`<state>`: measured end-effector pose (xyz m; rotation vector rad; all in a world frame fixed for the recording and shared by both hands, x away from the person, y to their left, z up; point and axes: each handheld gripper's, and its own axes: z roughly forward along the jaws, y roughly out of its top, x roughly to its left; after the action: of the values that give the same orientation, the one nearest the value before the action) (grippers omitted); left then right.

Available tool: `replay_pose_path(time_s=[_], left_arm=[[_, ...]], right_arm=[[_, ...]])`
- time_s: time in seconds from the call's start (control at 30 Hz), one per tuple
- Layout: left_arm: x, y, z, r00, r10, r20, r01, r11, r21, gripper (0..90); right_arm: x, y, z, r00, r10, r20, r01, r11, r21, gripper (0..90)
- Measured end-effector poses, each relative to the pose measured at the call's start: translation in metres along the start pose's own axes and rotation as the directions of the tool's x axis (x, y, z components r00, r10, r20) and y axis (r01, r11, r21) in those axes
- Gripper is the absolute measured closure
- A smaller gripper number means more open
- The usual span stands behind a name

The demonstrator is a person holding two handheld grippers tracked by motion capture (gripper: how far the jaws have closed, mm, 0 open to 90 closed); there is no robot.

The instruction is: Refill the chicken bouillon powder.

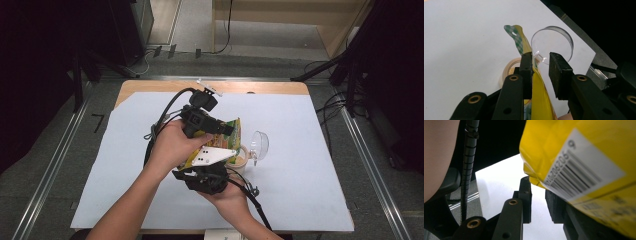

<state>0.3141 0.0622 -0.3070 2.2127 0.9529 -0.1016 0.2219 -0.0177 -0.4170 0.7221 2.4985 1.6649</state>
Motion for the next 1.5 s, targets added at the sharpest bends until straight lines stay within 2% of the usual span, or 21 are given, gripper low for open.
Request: replay_pose_path(time_s=[0.5,0.97,1.5], left_arm=[[-0.0029,-0.0001,-0.001,0.9998,0.013,-0.013,-0.013,0.9999,-0.003,73.5],[0.0009,0.0042,0.0006,1.0,0.007,0.004,-0.007,1.0,0.004,73.8],[0.002,0.0054,0.0014,0.9999,0.006,0.015,-0.006,1.0,-0.003,73.8]], right_arm=[[-0.001,-0.0007,0.0004,1.0,0.001,-0.002,-0.001,1.0,-0.009,77.5],[-0.0009,0.0036,-0.001,0.9995,0.031,-0.005,-0.031,1.0,-0.008,77.0],[-0.0016,0.0045,-0.0018,0.9998,0.02,0.006,-0.02,1.0,0.005,76.2]])
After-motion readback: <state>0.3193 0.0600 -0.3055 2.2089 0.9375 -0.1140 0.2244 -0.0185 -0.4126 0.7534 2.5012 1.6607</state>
